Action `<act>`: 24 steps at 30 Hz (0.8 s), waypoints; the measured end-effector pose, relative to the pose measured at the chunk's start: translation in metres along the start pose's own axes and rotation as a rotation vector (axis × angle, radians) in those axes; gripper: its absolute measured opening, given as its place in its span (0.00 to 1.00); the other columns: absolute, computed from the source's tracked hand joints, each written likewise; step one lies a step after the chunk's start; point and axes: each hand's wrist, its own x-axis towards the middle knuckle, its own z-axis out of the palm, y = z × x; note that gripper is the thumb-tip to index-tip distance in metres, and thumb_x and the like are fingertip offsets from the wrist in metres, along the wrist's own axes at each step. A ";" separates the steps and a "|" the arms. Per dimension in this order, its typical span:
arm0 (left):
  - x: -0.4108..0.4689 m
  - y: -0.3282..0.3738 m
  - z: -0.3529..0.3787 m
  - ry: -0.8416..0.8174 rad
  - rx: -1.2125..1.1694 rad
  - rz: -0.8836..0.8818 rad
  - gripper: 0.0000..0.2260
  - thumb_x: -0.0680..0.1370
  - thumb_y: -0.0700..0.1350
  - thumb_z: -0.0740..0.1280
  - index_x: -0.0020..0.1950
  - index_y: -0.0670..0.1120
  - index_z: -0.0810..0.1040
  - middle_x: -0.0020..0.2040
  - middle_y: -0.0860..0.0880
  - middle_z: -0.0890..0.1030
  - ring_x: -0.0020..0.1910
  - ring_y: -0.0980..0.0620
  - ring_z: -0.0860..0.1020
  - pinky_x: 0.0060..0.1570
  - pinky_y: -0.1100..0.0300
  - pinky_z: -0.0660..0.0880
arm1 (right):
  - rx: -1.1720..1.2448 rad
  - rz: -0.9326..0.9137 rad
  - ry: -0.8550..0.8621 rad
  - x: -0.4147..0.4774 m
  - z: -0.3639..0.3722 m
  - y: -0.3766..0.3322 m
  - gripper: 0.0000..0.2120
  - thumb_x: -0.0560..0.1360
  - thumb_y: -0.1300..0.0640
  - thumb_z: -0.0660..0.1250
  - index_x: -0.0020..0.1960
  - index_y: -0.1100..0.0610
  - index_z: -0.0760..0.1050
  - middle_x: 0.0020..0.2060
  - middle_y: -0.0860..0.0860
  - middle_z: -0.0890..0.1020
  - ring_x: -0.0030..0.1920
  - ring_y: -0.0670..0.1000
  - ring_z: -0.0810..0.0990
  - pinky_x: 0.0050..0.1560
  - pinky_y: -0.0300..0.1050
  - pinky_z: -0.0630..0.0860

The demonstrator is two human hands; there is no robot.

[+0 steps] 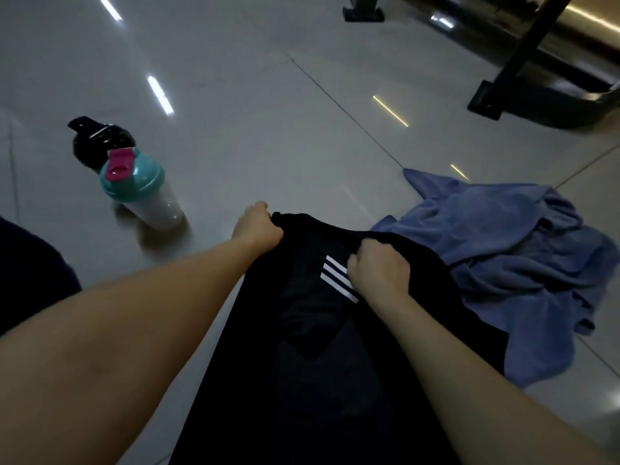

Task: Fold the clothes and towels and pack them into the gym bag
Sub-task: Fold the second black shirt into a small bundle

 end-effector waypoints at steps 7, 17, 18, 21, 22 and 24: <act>0.027 0.001 0.002 -0.071 -0.176 -0.121 0.09 0.73 0.38 0.71 0.53 0.40 0.81 0.49 0.41 0.83 0.46 0.44 0.81 0.47 0.53 0.79 | -0.455 -0.286 -0.170 0.076 -0.008 0.001 0.14 0.78 0.53 0.66 0.61 0.57 0.71 0.60 0.57 0.75 0.62 0.60 0.72 0.65 0.57 0.66; 0.025 -0.028 -0.035 -0.007 -0.228 -0.107 0.06 0.73 0.38 0.70 0.48 0.43 0.80 0.43 0.43 0.82 0.44 0.45 0.81 0.46 0.53 0.80 | -0.285 -0.278 -0.268 0.113 -0.003 -0.018 0.07 0.76 0.56 0.66 0.53 0.56 0.74 0.56 0.56 0.79 0.57 0.61 0.77 0.57 0.52 0.69; 0.025 -0.034 -0.041 0.023 -0.246 -0.120 0.06 0.72 0.39 0.69 0.49 0.43 0.80 0.43 0.44 0.82 0.43 0.46 0.81 0.45 0.54 0.80 | -0.245 -0.298 -0.278 0.117 -0.002 -0.023 0.06 0.77 0.55 0.66 0.52 0.55 0.72 0.56 0.57 0.79 0.56 0.60 0.77 0.52 0.50 0.70; 0.024 -0.056 -0.058 0.110 -0.313 -0.151 0.09 0.71 0.41 0.69 0.51 0.46 0.79 0.45 0.45 0.81 0.46 0.45 0.81 0.51 0.51 0.81 | -0.121 -0.338 -0.260 0.123 0.003 -0.043 0.08 0.76 0.54 0.68 0.52 0.53 0.70 0.56 0.56 0.79 0.55 0.59 0.77 0.49 0.48 0.71; 0.025 -0.062 -0.063 0.126 -0.340 -0.151 0.11 0.70 0.42 0.69 0.52 0.47 0.78 0.46 0.46 0.81 0.47 0.44 0.82 0.53 0.49 0.81 | -0.069 -0.339 -0.255 0.124 0.005 -0.050 0.09 0.76 0.55 0.69 0.54 0.53 0.72 0.57 0.56 0.79 0.56 0.59 0.77 0.50 0.48 0.72; 0.021 -0.072 -0.066 0.166 -0.326 -0.111 0.15 0.73 0.44 0.70 0.58 0.49 0.75 0.49 0.47 0.81 0.48 0.45 0.81 0.55 0.47 0.81 | 0.039 -0.312 -0.257 0.127 0.011 -0.060 0.14 0.75 0.58 0.69 0.60 0.53 0.73 0.59 0.56 0.79 0.58 0.59 0.77 0.52 0.46 0.70</act>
